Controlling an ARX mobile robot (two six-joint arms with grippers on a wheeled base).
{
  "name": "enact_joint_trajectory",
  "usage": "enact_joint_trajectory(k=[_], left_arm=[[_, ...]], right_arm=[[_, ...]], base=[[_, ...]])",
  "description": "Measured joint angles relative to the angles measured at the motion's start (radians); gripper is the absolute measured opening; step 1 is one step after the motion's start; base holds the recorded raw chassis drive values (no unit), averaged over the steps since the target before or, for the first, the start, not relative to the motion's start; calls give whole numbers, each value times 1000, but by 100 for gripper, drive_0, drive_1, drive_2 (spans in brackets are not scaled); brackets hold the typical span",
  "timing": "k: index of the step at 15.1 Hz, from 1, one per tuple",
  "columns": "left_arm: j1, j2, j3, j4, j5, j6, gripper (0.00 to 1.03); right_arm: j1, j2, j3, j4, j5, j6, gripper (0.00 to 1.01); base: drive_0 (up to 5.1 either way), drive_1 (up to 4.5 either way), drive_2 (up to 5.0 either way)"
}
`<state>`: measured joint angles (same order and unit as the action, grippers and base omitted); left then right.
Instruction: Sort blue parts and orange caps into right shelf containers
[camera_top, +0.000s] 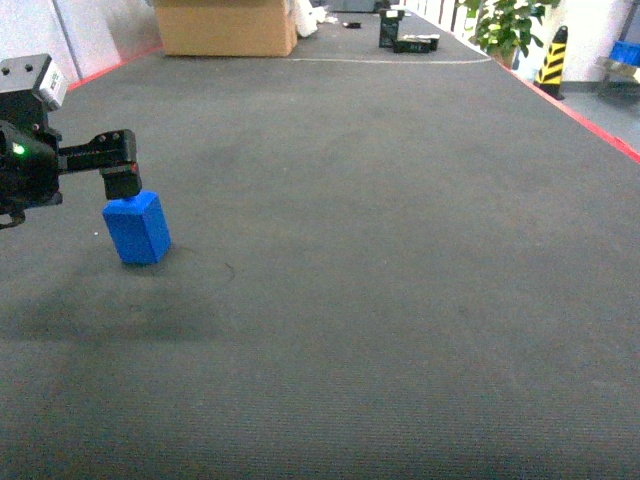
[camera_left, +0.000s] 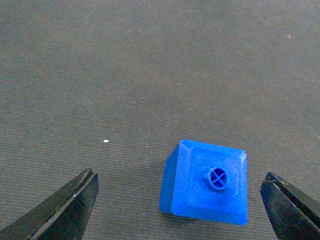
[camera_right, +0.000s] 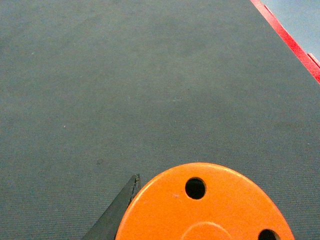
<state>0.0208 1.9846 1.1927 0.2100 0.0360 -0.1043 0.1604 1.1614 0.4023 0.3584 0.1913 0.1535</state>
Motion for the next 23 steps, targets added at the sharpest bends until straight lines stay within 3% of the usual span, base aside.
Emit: enact_joint_trajectory(k=[2,6,7,8,9,10,11,20,22,23], left_arm=[[-14,26,35,-11,11,-23,98],[-43,153,94,16,-3,-25,98],[-47,182,63,79,19,-18,80],[-40,74,-57,199,14,8,48],[-20,-219,-292,311,23,45,45],[-10,-457,-490,362,-22,83,45],[-11,-549,-566,353,-53,92,45],[-45,-886,-821,219,-113,139,45],[-89,-1136,-955,156,-212,221,45],[-86,-1194,-962,161,-220,244,45]], right_arm=[[-12,-2,-6,-5,2,3,43],[-16,-44,-11,-31,6,5,43],[-16,-64,-11,-49,8,11,43],[2,-67,-11,-60,13,16,43],[52,-111,-11,-98,16,27,43],[70,-163,-11,-135,17,30,43],[78,-200,-14,-158,19,30,43],[105,-310,-43,-243,31,34,43],[177,-389,-72,-290,77,38,43],[201,-388,-77,-247,100,28,43]], base=[[0,0,0],[0,0,0],[0,0,0],[0,0,0],[0,0,0],[0,0,0],[0,0,0],[0,0,0],[0,0,0],[0,0,0]])
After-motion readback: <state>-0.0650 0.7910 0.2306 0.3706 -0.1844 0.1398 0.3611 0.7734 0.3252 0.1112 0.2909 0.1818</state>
